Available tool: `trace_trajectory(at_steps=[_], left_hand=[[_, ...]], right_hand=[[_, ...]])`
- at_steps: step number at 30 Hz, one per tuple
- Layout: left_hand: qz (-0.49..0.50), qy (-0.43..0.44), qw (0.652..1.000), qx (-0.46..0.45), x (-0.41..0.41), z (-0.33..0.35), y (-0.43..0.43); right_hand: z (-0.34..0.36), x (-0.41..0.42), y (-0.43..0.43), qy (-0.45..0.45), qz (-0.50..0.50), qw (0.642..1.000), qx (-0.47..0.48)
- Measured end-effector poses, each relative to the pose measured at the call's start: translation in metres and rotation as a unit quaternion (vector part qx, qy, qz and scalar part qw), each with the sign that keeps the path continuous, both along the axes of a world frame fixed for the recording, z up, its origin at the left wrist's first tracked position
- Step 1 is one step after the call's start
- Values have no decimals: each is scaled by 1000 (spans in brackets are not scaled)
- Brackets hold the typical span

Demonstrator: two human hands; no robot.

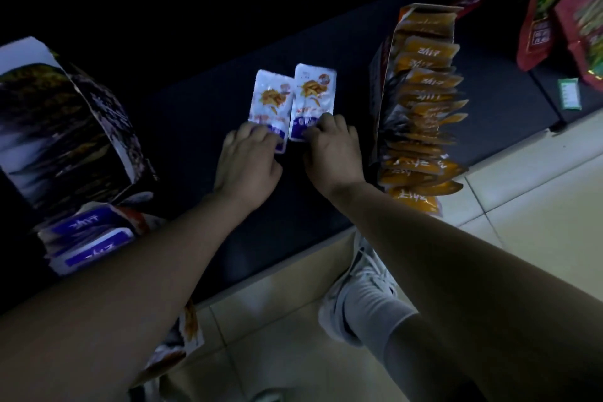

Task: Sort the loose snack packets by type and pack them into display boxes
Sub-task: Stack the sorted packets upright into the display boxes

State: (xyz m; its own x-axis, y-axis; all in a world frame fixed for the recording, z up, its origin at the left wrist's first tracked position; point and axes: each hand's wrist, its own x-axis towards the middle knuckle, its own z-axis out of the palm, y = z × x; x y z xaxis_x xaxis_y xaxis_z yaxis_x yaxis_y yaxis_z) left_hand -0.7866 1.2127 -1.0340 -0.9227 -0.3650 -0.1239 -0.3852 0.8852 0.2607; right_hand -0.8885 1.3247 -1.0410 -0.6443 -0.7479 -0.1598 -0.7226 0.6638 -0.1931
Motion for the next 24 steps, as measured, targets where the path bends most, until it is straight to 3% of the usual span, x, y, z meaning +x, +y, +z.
trace_trajectory(at_steps=[3, 9, 14, 16, 21, 24], left_hand=[[28, 34, 999, -5, 11, 1, 9], [275, -12, 957, 87, 4, 2, 10], [328, -10, 930, 166, 3, -8, 1], [352, -12, 913, 204, 2, -10, -1], [322, -51, 912, 248, 2, 1, -1], [349, -35, 865, 360, 9, 5, 2]], right_hand=[[3, 7, 5, 13, -18, 999, -38], [-4, 13, 6, -61, -84, 994, -42], [-9, 17, -1, -110, -144, 980, -86], [-9, 14, -1, -186, -192, 954, -135], [4, 15, 3, -354, -245, 877, -212], [11, 14, 3, -460, -334, 793, -219]])
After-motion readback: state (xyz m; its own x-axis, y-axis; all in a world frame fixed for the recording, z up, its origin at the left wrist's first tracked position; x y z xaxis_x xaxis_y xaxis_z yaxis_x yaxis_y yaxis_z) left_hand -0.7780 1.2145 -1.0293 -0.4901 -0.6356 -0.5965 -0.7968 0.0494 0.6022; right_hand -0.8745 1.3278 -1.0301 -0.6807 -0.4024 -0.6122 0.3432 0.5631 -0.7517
